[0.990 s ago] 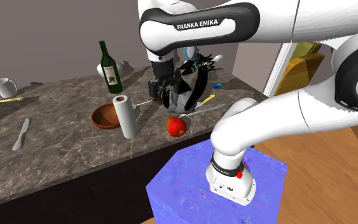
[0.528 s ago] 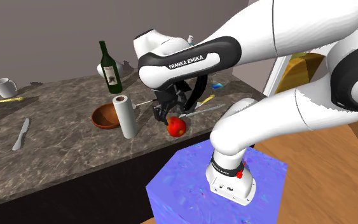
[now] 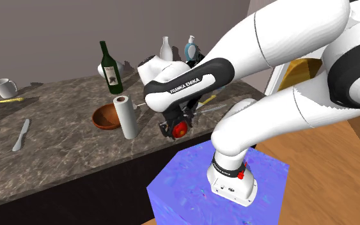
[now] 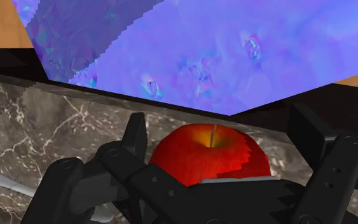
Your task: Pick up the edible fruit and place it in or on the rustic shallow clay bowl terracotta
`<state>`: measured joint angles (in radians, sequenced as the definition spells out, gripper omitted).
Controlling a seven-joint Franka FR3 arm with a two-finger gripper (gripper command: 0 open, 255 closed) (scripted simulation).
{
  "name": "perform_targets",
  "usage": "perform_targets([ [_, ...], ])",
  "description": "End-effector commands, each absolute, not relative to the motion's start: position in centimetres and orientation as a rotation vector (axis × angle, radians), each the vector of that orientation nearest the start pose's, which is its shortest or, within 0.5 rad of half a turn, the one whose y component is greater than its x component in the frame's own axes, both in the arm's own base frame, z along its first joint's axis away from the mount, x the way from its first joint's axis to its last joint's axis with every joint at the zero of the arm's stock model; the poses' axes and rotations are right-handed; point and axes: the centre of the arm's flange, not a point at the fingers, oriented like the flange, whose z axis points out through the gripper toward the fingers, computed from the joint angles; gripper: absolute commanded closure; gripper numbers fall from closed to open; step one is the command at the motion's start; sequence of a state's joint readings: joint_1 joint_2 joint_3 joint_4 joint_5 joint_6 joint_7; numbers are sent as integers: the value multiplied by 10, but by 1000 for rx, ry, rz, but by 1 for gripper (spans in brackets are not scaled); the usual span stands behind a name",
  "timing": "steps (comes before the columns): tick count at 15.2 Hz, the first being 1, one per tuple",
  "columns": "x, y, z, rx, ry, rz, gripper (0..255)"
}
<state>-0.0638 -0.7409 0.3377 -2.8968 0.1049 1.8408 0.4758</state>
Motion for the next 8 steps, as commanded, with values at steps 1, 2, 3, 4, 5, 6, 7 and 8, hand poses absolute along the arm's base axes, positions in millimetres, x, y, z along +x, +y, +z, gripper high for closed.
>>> perform_targets([
  [1, 255, 58, 330, -3282, 616, 466, 0],
  [2, 253, 57, 325, -3282, 616, 466, 0],
  [3, 252, 57, 322, -3282, 616, 466, 0],
  [4, 252, 57, 322, -3282, 616, 466, 0],
  [5, 252, 57, 322, -3282, 616, 466, 0],
  [6, 252, 57, 322, -3282, 616, 466, 0],
  [7, 252, 57, 322, -3282, 616, 466, 0],
  [8, 252, 57, 322, -3282, 616, 466, 0],
])
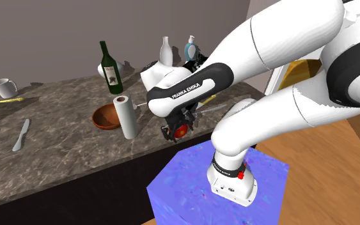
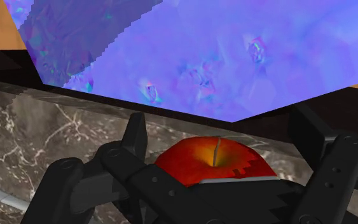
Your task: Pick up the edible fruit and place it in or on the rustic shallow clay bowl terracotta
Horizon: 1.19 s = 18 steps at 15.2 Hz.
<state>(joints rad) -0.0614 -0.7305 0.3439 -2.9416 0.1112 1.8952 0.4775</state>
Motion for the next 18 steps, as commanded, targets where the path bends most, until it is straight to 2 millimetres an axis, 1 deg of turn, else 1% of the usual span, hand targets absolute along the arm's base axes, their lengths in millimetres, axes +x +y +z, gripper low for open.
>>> perform_targets([
  [1, 252, 57, 322, -3282, 616, 466, 0],
  [2, 252, 57, 322, -3282, 616, 466, 0],
  [3, 252, 57, 322, -3282, 616, 466, 255],
  [12, 252, 57, 322, -3282, 616, 466, 255],
  [18, 252, 57, 354, -3282, 616, 466, 255],
])
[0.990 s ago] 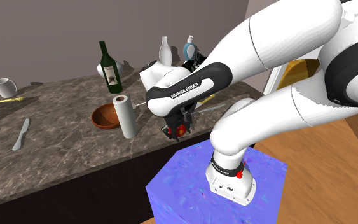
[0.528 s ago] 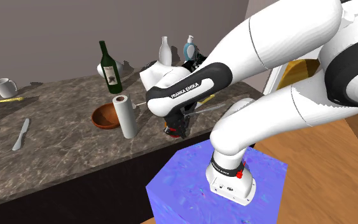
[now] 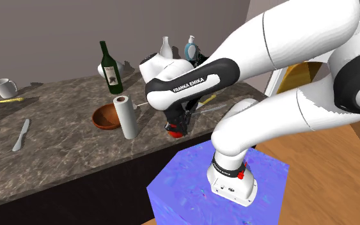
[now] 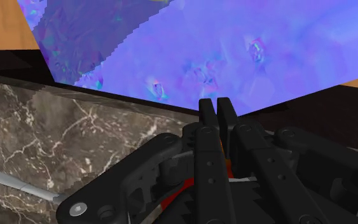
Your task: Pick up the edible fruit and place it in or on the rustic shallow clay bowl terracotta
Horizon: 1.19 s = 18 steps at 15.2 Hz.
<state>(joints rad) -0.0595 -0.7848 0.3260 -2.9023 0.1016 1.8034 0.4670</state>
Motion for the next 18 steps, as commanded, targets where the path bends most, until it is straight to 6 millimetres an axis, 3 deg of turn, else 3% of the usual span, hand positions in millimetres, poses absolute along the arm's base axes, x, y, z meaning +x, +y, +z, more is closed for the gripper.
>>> perform_targets([
  [1, 252, 57, 359, -3282, 616, 466, 255],
  [18, 252, 57, 449, -3282, 616, 466, 255],
])
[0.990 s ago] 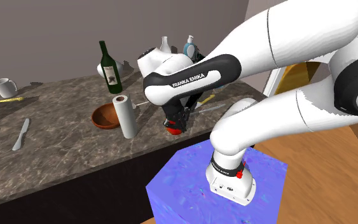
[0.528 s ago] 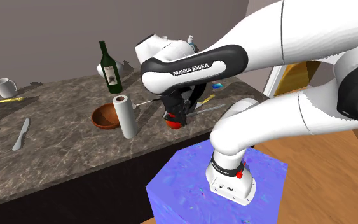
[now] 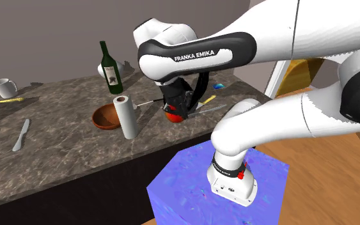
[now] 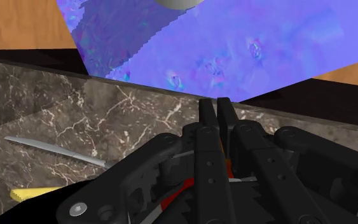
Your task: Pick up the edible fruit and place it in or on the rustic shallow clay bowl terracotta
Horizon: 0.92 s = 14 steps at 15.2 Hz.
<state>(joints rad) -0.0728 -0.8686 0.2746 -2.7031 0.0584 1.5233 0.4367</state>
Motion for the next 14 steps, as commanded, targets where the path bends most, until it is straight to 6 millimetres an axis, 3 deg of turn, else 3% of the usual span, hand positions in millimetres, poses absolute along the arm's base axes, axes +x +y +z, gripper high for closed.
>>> perform_targets([
  [1, 252, 57, 454, -3282, 616, 466, 255],
  [5, 252, 57, 473, -3282, 616, 466, 255],
  [14, 360, 106, 476, -3282, 616, 466, 255],
])
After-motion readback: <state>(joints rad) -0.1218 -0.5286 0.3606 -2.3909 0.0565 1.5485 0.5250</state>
